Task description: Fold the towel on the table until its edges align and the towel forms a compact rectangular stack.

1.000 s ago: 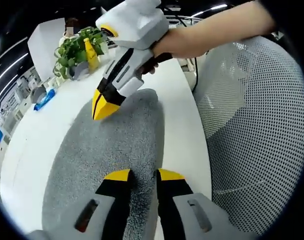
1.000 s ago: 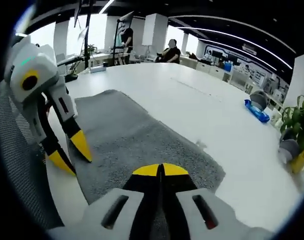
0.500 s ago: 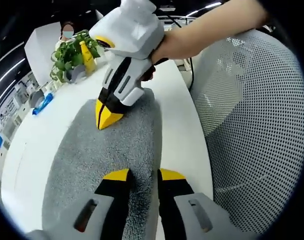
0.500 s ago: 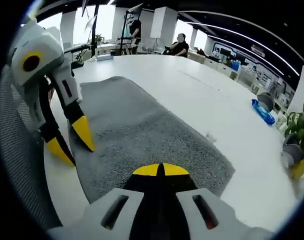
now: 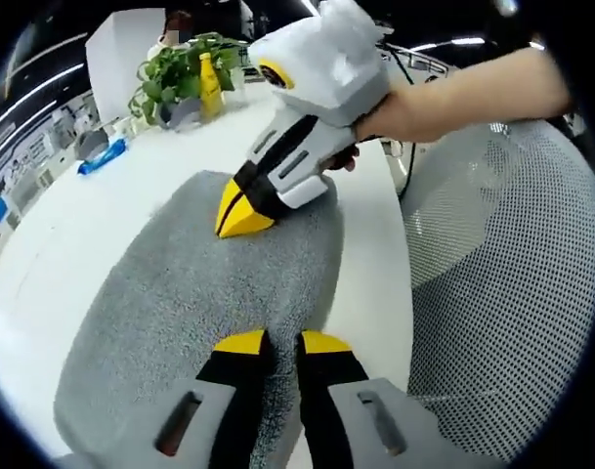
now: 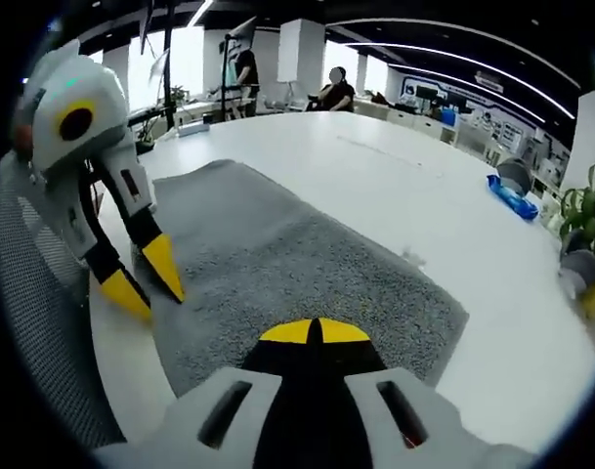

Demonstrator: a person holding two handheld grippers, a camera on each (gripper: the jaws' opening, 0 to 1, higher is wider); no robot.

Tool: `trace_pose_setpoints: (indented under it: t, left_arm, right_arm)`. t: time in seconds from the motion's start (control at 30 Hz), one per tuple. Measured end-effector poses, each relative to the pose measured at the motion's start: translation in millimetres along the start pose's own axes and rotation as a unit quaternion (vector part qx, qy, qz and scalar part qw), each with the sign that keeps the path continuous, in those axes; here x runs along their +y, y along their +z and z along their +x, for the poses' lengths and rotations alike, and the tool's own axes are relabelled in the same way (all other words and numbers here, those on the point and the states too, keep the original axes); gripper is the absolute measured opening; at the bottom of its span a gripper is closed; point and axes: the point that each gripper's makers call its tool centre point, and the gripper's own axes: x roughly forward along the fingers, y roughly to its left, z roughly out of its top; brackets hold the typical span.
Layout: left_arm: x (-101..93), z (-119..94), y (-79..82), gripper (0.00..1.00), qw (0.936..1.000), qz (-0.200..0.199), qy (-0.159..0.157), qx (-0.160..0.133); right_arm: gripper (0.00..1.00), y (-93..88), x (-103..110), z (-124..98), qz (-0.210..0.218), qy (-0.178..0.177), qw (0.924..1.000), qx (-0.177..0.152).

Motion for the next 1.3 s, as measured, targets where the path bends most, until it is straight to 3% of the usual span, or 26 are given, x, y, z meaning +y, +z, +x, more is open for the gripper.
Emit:
trace_pose_setpoints:
  t: [0.27, 0.7, 1.3]
  left_arm:
    - [6.1, -5.1, -6.5, 0.08, 0.9988, -0.047, -0.003, 0.013]
    - [17.9, -9.5, -13.0, 0.08, 0.9989, -0.010, 0.029, 0.037]
    - [42.4, -21.8, -26.0, 0.08, 0.9946, -0.067, 0.063, 0.048]
  right_arm:
    - [0.00, -1.3, 6.2, -1.7, -0.006, 0.008, 0.9999, 0.011]
    - [0.00, -3.8, 9.5, -2.4, -0.036, 0.008, 0.9987, 0.035]
    - [0.00, -4.0, 18.3, -2.7, -0.023, 0.026, 0.9987, 0.036]
